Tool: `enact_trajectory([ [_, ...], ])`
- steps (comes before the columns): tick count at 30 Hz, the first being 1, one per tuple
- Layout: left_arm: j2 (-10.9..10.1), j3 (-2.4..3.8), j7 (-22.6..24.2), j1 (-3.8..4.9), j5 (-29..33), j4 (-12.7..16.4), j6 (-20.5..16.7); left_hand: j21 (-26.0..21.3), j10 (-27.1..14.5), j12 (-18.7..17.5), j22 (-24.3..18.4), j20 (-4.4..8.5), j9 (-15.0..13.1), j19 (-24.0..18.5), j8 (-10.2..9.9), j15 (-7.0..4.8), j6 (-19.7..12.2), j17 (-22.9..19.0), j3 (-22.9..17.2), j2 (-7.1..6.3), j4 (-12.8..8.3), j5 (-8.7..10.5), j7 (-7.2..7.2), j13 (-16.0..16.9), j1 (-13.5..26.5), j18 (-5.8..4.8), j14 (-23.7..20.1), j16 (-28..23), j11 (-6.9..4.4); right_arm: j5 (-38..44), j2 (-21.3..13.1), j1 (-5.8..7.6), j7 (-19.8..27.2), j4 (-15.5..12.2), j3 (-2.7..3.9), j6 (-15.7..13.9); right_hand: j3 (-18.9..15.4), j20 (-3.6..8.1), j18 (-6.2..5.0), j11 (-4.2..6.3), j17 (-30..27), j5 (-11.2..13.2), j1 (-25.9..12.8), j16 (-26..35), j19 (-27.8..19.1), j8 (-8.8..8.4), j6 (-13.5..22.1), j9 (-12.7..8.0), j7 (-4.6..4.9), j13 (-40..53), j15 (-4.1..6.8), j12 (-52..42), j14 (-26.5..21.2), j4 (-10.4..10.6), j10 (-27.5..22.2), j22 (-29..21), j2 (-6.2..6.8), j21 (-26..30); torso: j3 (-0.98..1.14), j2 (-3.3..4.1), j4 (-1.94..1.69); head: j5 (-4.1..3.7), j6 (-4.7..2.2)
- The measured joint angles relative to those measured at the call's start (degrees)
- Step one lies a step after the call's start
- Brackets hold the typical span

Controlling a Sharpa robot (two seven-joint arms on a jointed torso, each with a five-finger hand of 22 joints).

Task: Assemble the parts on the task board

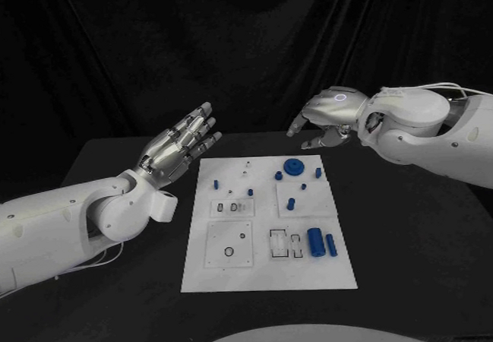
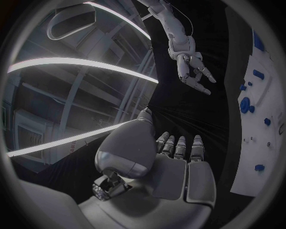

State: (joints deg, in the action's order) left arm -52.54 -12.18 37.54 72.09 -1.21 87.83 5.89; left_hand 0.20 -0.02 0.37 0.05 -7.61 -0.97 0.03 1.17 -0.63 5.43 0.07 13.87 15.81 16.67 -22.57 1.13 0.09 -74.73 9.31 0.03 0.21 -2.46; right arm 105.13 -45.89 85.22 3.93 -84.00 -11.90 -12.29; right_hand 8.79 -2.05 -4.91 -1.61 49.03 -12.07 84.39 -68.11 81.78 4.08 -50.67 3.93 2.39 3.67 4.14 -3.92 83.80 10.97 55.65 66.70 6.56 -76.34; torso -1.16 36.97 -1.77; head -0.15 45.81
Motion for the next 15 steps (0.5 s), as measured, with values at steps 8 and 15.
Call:
enact_trajectory([
  [8,-2.3,-0.02,0.7,0.06,-1.8,1.5,-1.8,0.0,0.1,0.0,0.0,0.0,-0.1,0.0,0.0,0.0,0.7,0.0,0.0,0.19,0.0,-0.57,-0.73,0.0,-0.7,-0.01,0.0,0.0,0.52,2.0,0.7,-0.53,-1.1,0.8,0.0,-0.1,0.1,0.0,0.0,-0.29,0.6,2.5,0.0,-0.7,0.0,0.0,0.2,0.0,0.37,0.2,0.0,0.0,0.0,-0.4,0.5,0.8,-0.01,-0.4,-0.51,2.64,-1.13,-1.58,-1.6],
  [15,-3.0,0.0,0.9,0.06,-2.6,2.2,-2.7,0.0,-0.1,0.0,0.0,0.0,-0.1,0.0,0.0,0.01,0.9,0.0,-0.3,0.37,0.0,-1.06,-0.53,0.0,-1.0,-0.01,0.0,0.0,0.72,2.1,1.0,-1.85,-1.1,1.7,-0.01,-0.4,0.1,-0.2,-0.01,-0.4,0.7,4.2,-0.4,-0.9,-0.2,0.0,0.4,0.0,0.58,0.3,0.0,0.0,0.0,-0.7,1.9,1.3,0.33,-0.7,-0.82,4.48,-2.14,-3.03,-2.81],
])
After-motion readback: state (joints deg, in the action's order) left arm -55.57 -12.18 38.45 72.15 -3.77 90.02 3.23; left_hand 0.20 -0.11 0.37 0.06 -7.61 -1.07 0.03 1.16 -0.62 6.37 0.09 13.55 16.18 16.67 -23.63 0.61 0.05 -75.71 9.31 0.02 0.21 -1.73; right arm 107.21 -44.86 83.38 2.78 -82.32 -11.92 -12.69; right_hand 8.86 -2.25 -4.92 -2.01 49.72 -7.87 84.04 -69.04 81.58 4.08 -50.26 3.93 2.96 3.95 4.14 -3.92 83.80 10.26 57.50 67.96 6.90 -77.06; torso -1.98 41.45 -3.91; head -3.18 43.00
